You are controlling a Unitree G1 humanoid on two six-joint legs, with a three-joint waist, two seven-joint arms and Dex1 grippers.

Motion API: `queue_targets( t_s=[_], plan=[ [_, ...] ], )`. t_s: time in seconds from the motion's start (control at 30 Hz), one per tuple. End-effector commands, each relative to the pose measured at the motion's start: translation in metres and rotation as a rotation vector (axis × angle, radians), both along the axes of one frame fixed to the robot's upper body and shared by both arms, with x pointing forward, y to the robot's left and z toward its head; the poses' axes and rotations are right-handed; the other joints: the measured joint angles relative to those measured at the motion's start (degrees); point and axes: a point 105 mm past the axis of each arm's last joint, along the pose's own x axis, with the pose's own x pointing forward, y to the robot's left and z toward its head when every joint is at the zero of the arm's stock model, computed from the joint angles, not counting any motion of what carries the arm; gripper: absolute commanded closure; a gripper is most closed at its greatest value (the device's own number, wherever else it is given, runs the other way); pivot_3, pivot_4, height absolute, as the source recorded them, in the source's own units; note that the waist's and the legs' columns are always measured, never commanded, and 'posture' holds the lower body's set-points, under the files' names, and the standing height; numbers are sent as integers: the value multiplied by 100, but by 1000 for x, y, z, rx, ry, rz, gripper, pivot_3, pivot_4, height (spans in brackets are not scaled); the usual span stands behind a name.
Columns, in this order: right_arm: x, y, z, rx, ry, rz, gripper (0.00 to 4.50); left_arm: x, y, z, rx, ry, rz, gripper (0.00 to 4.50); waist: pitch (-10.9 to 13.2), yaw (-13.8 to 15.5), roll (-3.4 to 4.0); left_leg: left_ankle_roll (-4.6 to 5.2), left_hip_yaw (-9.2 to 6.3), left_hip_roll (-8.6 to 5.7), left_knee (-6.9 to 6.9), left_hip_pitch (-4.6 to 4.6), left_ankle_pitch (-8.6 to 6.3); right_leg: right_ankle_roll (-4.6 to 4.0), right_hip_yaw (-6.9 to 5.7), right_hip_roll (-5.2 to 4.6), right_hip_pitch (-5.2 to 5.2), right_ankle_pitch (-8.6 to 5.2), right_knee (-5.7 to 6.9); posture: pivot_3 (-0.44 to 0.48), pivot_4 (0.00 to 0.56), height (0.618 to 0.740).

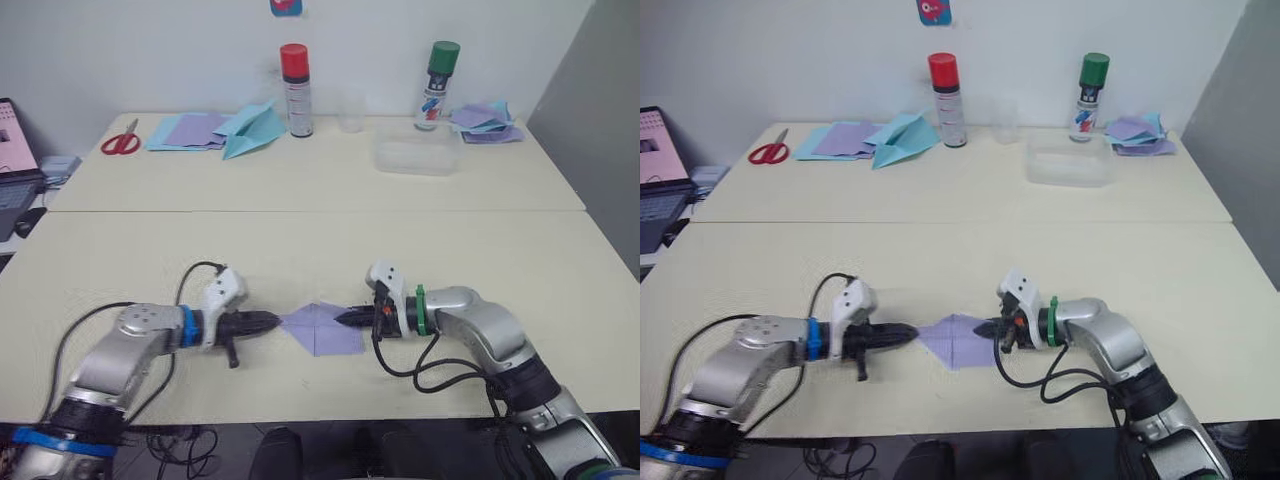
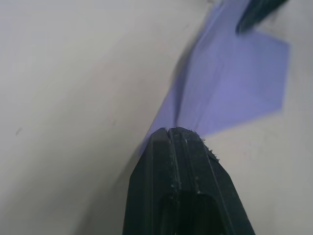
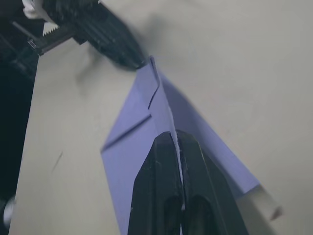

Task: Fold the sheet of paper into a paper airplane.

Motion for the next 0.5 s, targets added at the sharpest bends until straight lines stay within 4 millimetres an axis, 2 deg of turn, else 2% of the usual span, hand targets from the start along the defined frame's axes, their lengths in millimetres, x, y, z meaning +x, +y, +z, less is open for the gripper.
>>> queue_targets(
  t_s=[0.03,0.13,0.2,0.23,0.33,0.5],
  plan=[
    [9,15,56,64,-421,59,4488,-5,16,64,-61,-85,9,4500,10,4,0,0,0,0,0,-15,0,0,-2,0,-15,0,0,0,150,740],
    [25,22,78,11,-855,26,4488,-3,41,85,-30,-133,112,4500,12,17,3,0,6,-3,-4,-25,0,0,1,0,-27,-3,-8,0,150,740],
    [23,35,81,-38,-1168,81,4488,-12,58,88,3,-130,168,4500,13,1,5,-1,17,-5,-7,-25,0,1,8,-4,-26,-3,-22,0,150,740],
    [20,40,76,-68,-1286,125,4488,-18,60,87,6,-115,178,4500,12,-21,4,-1,25,-6,-9,-25,0,1,14,-7,-26,-3,-28,0,150,740],
    [15,51,48,-145,-1480,251,4488,-35,54,81,-10,-70,168,4500,9,-40,-5,-3,46,-7,-11,-30,0,1,28,-20,-31,-3,-32,0,150,740],
    [5,49,-9,-186,-1468,349,4488,-52,47,67,-8,-31,182,4500,8,33,-11,-12,40,-8,-9,-45,-3,-2,25,-24,-39,-2,-32,0,150,740]
  ],
)
